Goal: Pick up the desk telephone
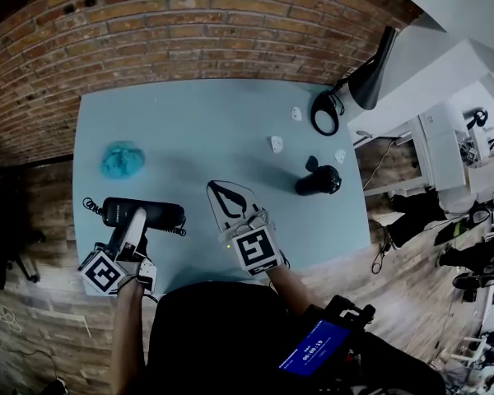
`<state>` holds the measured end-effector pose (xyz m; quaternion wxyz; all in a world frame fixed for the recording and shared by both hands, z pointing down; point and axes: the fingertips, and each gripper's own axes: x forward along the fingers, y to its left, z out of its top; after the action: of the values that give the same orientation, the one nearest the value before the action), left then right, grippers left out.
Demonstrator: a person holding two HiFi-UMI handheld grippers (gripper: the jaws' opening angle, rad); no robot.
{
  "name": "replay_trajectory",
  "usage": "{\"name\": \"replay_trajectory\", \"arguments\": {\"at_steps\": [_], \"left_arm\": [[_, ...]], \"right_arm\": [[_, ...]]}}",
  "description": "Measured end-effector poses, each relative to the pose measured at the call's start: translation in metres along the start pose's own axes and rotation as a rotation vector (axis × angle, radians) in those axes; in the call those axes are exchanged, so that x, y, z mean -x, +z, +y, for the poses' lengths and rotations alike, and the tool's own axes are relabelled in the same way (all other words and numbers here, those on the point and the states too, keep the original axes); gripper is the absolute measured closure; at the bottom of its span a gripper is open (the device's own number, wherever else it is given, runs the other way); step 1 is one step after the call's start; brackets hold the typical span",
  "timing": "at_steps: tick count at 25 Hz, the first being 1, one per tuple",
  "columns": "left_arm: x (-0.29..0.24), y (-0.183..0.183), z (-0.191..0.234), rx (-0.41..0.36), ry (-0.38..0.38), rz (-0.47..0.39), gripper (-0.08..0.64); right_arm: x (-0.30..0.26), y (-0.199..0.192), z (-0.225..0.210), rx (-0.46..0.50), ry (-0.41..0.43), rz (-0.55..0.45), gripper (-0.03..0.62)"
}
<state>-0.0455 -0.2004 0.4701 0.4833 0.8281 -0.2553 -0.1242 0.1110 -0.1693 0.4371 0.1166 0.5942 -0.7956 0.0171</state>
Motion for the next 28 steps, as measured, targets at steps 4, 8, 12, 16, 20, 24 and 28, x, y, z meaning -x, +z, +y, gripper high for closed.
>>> {"name": "replay_trajectory", "arguments": {"at_steps": [4, 8, 12, 16, 20, 24, 28], "left_arm": [[-0.002, 0.008, -0.001, -0.062, 0.037, -0.034, 0.261], [-0.005, 0.008, 0.001, -0.154, 0.099, -0.023, 0.261], [-0.008, 0.002, 0.000, -0.204, 0.106, 0.013, 0.261], [-0.008, -0.003, 0.004, -0.196, 0.108, 0.033, 0.261], [-0.006, -0.010, 0.007, -0.172, 0.107, 0.046, 0.261], [-0.006, -0.016, 0.008, -0.164, 0.103, 0.066, 0.261], [-0.005, -0.018, 0.009, -0.158, 0.098, 0.074, 0.261]], "right_arm": [[0.000, -0.003, 0.003, -0.011, 0.006, 0.006, 0.569], [0.001, -0.006, 0.007, -0.009, 0.015, 0.011, 0.569], [0.001, -0.006, 0.011, -0.004, 0.020, 0.012, 0.569], [0.000, -0.007, 0.014, -0.004, 0.032, 0.023, 0.571], [0.002, -0.009, 0.021, -0.007, 0.067, 0.024, 0.571], [0.003, -0.011, 0.027, -0.010, 0.087, 0.026, 0.572], [0.003, -0.014, 0.032, -0.002, 0.102, 0.041, 0.577]]}}
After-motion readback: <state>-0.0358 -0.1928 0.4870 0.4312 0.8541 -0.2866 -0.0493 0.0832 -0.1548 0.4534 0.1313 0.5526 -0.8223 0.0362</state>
